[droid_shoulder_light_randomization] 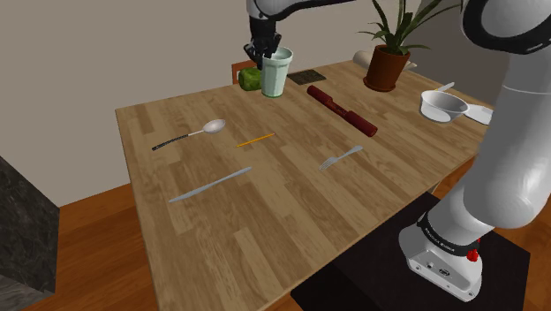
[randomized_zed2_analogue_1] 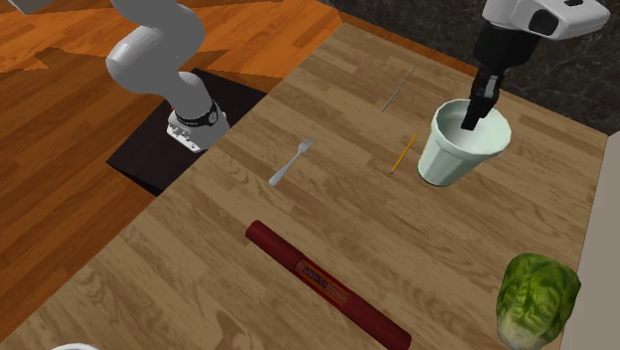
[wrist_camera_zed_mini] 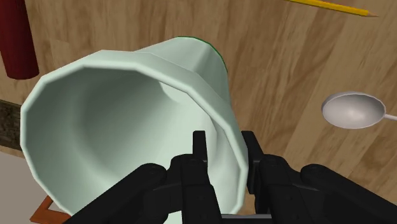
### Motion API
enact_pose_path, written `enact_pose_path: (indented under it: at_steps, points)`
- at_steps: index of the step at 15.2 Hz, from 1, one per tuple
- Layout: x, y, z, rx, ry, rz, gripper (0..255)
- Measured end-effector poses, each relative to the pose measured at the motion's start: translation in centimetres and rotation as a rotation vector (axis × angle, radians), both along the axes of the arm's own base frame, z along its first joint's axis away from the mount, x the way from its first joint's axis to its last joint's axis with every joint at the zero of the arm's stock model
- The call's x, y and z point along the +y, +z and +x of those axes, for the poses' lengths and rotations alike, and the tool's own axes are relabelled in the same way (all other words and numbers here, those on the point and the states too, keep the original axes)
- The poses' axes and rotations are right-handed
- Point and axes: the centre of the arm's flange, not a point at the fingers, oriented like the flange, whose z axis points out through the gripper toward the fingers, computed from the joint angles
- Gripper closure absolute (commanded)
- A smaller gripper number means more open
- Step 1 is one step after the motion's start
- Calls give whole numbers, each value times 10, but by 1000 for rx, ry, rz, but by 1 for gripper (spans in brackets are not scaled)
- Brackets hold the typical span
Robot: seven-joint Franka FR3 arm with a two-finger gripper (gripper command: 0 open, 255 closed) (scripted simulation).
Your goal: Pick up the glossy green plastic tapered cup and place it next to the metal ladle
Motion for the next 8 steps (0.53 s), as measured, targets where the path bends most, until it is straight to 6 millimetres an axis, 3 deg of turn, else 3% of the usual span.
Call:
enact_pose_path:
  at_steps: [6,8]
  points:
    - [20,-30,76,0,1,0,255]
    - [24,-41,83,1,0,0,255]
